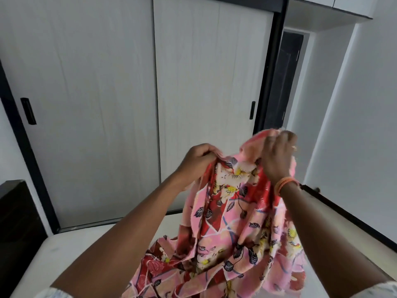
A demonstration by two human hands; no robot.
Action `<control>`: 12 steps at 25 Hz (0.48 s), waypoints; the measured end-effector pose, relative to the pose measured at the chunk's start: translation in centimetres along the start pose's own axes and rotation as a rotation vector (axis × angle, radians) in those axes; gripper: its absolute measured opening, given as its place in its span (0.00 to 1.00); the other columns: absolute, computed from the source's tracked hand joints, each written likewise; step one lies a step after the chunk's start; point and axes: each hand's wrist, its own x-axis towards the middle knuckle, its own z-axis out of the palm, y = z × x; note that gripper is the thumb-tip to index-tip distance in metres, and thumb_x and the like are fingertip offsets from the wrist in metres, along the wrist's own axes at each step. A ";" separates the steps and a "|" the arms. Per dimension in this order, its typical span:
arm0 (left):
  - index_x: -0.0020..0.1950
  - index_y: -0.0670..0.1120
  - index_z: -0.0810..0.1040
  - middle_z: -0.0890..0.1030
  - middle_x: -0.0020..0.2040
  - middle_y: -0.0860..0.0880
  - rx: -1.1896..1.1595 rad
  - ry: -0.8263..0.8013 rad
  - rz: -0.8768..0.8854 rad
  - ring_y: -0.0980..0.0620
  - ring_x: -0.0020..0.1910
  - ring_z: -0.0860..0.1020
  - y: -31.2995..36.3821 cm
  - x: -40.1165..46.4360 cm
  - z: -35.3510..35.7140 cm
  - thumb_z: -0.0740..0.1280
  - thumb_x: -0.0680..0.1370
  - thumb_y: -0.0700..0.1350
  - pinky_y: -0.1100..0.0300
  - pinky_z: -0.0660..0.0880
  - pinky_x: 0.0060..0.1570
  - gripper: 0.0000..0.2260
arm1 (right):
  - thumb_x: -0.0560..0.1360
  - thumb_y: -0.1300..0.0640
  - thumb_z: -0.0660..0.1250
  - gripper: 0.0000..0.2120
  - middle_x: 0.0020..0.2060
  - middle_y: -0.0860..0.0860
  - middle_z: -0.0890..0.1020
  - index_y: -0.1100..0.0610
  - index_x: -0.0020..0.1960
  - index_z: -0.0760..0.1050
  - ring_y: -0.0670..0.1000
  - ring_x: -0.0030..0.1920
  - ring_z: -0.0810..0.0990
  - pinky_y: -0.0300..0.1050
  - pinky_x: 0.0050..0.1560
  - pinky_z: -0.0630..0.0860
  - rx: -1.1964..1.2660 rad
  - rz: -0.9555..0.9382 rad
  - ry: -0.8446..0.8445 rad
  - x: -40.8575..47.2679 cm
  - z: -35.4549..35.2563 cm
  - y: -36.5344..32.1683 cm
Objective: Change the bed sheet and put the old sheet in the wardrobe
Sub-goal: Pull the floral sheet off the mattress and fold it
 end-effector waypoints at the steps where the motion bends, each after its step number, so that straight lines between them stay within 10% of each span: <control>1: 0.46 0.45 0.81 0.83 0.44 0.50 -0.124 -0.073 0.023 0.53 0.46 0.79 1.2 -0.1 1.0 0.63 0.79 0.33 0.60 0.74 0.50 0.10 | 0.83 0.43 0.49 0.22 0.58 0.58 0.72 0.61 0.60 0.66 0.47 0.54 0.76 0.44 0.57 0.76 0.149 -0.060 -0.106 -1.5 1.4 -1.5; 3: 0.48 0.44 0.82 0.83 0.50 0.49 -0.306 -0.155 0.047 0.53 0.52 0.80 3.4 0.0 2.1 0.63 0.79 0.32 0.60 0.76 0.57 0.11 | 0.84 0.47 0.50 0.20 0.47 0.49 0.73 0.65 0.59 0.64 0.33 0.44 0.75 0.28 0.46 0.73 0.348 -0.114 -0.220 -4.2 3.6 -4.3; 9: 0.50 0.47 0.75 0.80 0.45 0.46 -0.032 -0.043 0.032 0.51 0.44 0.78 2.5 0.5 -1.1 0.63 0.78 0.33 0.54 0.75 0.46 0.09 | 0.77 0.37 0.59 0.20 0.35 0.49 0.82 0.49 0.61 0.71 0.51 0.36 0.82 0.46 0.35 0.76 0.089 -0.500 -0.210 -3.4 4.5 -4.7; 12: 0.49 0.46 0.77 0.80 0.42 0.50 0.059 0.062 0.064 0.54 0.41 0.77 -0.2 -1.1 -0.8 0.62 0.82 0.45 0.52 0.76 0.47 0.05 | 0.77 0.35 0.59 0.20 0.26 0.46 0.76 0.50 0.38 0.72 0.52 0.29 0.77 0.47 0.31 0.71 -0.062 -0.526 -0.105 -1.3 4.6 -5.0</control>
